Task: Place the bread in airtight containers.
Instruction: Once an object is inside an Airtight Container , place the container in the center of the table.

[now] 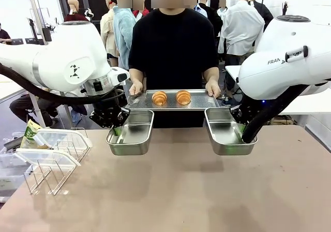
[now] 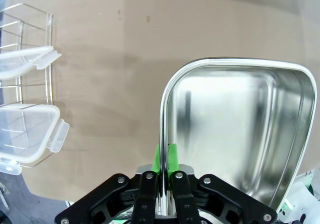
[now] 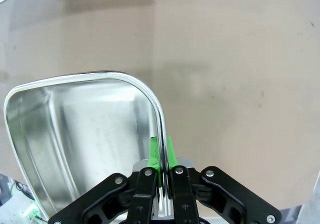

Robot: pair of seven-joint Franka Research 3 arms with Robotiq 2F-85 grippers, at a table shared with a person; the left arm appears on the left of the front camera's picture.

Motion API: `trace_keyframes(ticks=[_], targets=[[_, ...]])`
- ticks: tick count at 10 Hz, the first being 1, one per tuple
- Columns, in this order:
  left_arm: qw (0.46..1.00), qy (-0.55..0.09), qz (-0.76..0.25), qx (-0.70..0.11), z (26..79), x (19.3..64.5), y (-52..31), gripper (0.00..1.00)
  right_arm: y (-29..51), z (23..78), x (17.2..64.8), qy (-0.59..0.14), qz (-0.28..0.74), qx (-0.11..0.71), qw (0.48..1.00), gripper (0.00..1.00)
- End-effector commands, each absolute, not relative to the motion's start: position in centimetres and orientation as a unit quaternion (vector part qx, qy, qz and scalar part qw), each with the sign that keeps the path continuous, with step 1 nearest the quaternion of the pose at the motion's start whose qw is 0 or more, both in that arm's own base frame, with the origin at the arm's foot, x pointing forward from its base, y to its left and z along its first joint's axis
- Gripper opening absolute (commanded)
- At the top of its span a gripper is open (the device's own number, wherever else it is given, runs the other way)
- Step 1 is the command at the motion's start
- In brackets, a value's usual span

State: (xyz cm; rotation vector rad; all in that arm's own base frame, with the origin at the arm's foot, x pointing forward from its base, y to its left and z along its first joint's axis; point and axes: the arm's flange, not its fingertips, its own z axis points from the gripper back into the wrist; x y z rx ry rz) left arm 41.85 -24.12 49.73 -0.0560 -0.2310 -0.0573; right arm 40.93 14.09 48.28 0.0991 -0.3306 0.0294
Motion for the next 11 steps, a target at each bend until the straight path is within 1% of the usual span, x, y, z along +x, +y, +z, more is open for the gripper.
trace_keyframes(ticks=[1, 11], targets=[[0.992, -0.118, -0.027, -0.029, 50.09, 41.97, -24.0, 0.0, 14.08, 48.62, 40.79, -0.168, 0.01, 0.052, 0.984, 0.0], [0.992, -0.118, -0.027, -0.029, 50.09, 41.97, -24.0, 0.0, 14.08, 48.62, 40.79, -0.168, 0.01, 0.052, 0.984, 0.0]])
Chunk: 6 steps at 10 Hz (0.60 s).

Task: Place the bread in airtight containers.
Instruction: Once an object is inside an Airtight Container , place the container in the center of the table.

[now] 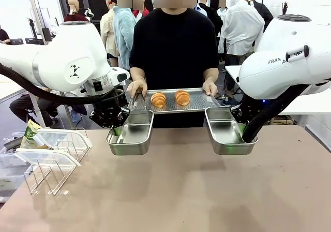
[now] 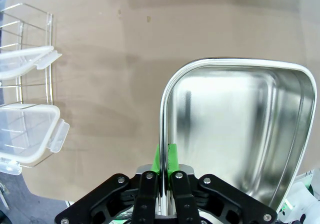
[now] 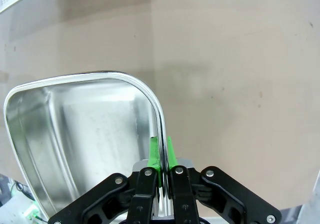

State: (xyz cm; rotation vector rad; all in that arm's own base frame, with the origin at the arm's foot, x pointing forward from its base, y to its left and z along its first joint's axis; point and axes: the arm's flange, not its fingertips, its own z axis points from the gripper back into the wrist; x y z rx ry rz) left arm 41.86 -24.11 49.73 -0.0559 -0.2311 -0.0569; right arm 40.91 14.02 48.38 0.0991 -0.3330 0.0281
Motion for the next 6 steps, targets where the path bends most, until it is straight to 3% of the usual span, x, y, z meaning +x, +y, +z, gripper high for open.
trace_keyframes(ticks=[1, 6], targets=[[0.992, -0.118, -0.027, -0.029, 50.09, 41.97, -24.0, 0.0, 14.08, 48.62, 40.79, -0.168, 0.01, 0.052, 0.984, 0.0], [0.992, -0.118, -0.027, -0.029, 50.09, 41.97, -24.0, 0.0, 14.08, 48.62, 40.79, -0.168, 0.01, 0.052, 0.984, 0.0]])
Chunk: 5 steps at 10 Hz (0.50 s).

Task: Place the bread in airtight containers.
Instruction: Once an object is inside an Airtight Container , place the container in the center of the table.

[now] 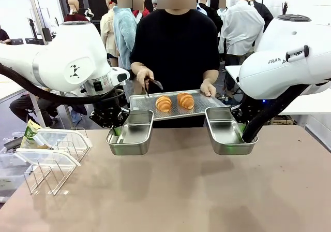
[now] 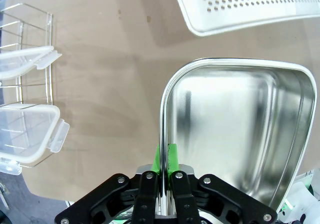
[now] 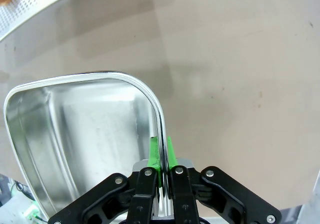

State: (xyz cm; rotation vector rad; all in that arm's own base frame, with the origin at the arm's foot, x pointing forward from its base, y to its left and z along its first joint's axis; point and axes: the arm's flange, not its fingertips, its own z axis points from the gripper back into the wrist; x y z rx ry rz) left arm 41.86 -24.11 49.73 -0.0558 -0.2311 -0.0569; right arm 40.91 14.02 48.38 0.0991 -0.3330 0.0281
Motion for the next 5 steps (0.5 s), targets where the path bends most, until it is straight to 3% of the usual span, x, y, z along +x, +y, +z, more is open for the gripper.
trace_keyframes(ticks=[1, 5], targets=[[0.992, -0.118, -0.027, -0.029, 50.09, 41.97, -24.0, 0.0, 14.08, 48.62, 40.79, -0.168, 0.01, 0.052, 0.984, 0.0], [0.992, -0.118, -0.027, -0.029, 50.09, 41.97, -24.0, 0.0, 14.08, 48.62, 40.79, -0.168, 0.01, 0.052, 0.984, 0.0]])
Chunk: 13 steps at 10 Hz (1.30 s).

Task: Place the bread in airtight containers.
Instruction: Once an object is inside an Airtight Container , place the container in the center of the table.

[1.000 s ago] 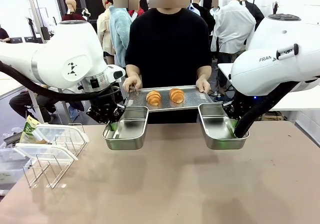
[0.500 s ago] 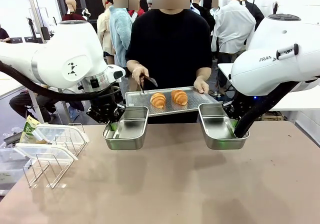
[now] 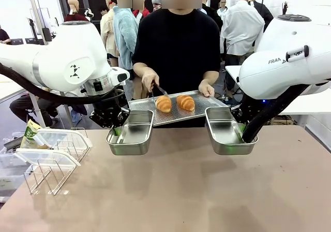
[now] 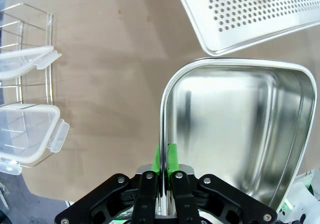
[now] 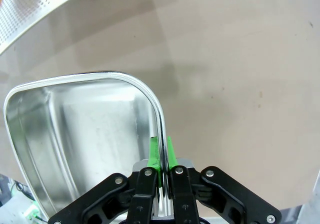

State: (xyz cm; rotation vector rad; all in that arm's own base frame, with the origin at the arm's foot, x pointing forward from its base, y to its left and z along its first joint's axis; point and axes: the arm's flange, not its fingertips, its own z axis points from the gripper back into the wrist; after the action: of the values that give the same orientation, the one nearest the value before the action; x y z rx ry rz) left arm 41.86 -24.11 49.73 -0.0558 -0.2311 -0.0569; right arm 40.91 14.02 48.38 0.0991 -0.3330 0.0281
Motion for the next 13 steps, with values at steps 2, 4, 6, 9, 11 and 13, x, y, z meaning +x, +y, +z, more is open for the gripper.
trace_keyframes(ticks=[2, 4, 6, 9, 11, 13], targets=[[0.992, -0.118, -0.027, -0.029, 50.09, 41.97, -24.0, 0.0, 14.08, 48.62, 40.79, -0.168, 0.01, 0.052, 0.984, 0.0], [0.992, -0.118, -0.027, -0.029, 50.09, 41.97, -24.0, 0.0, 14.08, 48.62, 40.79, -0.168, 0.01, 0.052, 0.984, 0.0], [0.992, -0.118, -0.027, -0.029, 50.09, 41.97, -24.0, 0.0, 14.08, 48.62, 40.79, -0.168, 0.01, 0.052, 0.984, 0.0], [0.992, -0.118, -0.027, -0.029, 50.09, 41.97, -24.0, 0.0, 14.08, 48.62, 40.79, -0.168, 0.01, 0.052, 0.984, 0.0], [0.992, -0.118, -0.027, -0.029, 50.09, 41.97, -24.0, 0.0, 14.08, 48.62, 40.79, -0.168, 0.01, 0.052, 0.984, 0.0], [0.992, -0.118, -0.027, -0.029, 50.09, 41.97, -24.0, 0.0, 14.08, 48.62, 40.79, -0.168, 0.01, 0.052, 0.984, 0.0]])
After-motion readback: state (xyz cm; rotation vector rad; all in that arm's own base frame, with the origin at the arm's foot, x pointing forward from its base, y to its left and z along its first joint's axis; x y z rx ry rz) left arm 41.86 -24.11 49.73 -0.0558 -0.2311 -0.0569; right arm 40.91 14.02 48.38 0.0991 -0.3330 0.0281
